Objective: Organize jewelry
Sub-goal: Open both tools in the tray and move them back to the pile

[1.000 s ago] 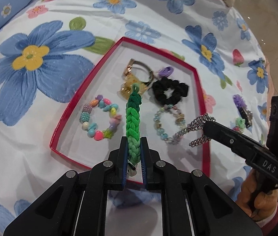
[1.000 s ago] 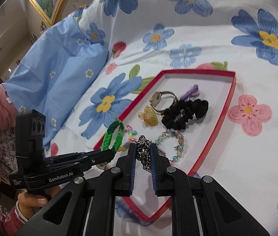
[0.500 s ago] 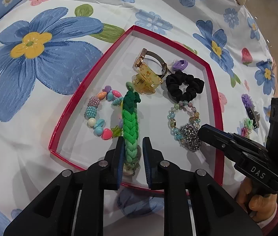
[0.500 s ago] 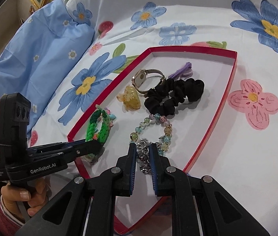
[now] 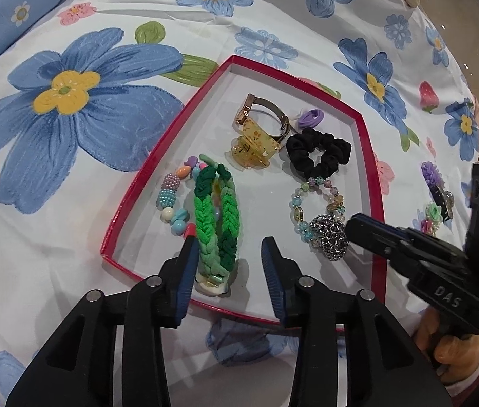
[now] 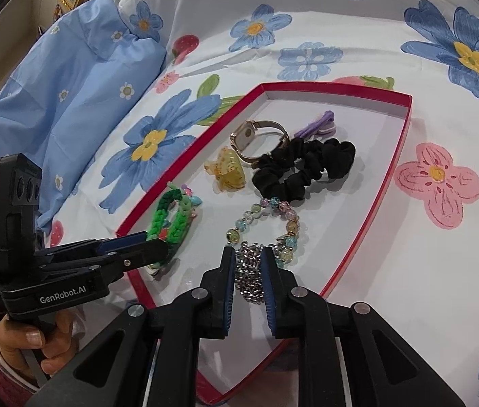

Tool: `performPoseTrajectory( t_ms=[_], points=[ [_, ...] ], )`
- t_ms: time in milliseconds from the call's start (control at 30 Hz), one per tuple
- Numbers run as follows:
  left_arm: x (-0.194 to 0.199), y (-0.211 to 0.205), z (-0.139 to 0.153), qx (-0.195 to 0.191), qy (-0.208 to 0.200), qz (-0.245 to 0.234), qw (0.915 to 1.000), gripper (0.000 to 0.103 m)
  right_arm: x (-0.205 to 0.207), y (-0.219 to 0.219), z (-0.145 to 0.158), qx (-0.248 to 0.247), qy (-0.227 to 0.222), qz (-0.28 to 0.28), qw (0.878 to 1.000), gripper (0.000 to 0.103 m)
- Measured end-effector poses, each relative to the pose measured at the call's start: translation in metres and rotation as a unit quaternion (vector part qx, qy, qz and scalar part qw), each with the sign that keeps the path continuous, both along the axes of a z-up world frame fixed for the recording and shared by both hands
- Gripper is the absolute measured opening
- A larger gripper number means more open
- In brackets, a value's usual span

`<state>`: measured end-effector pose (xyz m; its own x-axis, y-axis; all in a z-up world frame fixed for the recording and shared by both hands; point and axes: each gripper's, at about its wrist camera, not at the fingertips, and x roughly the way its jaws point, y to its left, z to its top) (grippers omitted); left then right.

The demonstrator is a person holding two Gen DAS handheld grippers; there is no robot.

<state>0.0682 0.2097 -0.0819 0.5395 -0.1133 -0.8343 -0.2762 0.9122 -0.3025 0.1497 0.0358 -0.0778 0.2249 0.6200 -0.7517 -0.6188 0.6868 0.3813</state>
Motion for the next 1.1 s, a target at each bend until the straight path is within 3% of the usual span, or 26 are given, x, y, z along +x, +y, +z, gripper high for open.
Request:
performPoseTrajectory(
  t_ms=[200, 267, 333, 367, 500, 600, 667, 767, 900, 1100],
  points=[
    [-0.006, -0.003, 0.009, 0.01, -0.008, 0.004, 0.9999, 0.048, -0.008, -0.014, 0.023, 0.025, -0.013, -0.01, 1.0, 0.02],
    [-0.01, -0.006, 0.014, 0.014, -0.012, 0.005, 0.9998, 0.05, -0.011, -0.023, 0.031, 0.035, -0.017, -0.016, 0.999, 0.025],
    [-0.013, -0.009, 0.018, 0.014, -0.016, 0.005, 0.9998, 0.053, -0.016, -0.035, 0.039, 0.044, -0.026, -0.027, 0.998, 0.042],
    [-0.014, -0.011, 0.02, 0.012, -0.019, 0.005, 0.9997, 0.054, -0.018, -0.042, 0.043, 0.048, -0.031, -0.035, 0.998, 0.045],
    [-0.019, -0.028, 0.028, -0.001, -0.029, -0.003, 0.9996, 0.058, -0.024, -0.073, 0.048, 0.061, -0.033, -0.065, 0.996, 0.048],
    [-0.019, -0.047, 0.034, -0.004, -0.036, -0.019, 0.9992, 0.062, -0.024, -0.1, 0.047, 0.061, -0.017, -0.096, 0.993, 0.061],
    [-0.019, -0.059, 0.038, -0.005, -0.04, -0.027, 0.9988, 0.065, -0.027, -0.119, 0.046, 0.058, -0.018, -0.115, 0.991, 0.061],
    [-0.019, -0.077, 0.042, -0.018, -0.047, -0.04, 0.9979, 0.067, -0.03, -0.146, 0.046, 0.049, -0.018, -0.145, 0.988, 0.072],
    [-0.016, -0.102, 0.043, -0.022, -0.046, -0.063, 0.9967, 0.067, -0.037, -0.181, 0.047, 0.046, -0.021, -0.178, 0.983, 0.079],
    [-0.007, -0.136, 0.045, -0.018, -0.042, -0.1, 0.9939, 0.067, -0.048, -0.232, 0.047, 0.034, -0.047, -0.223, 0.973, 0.079]
  ],
)
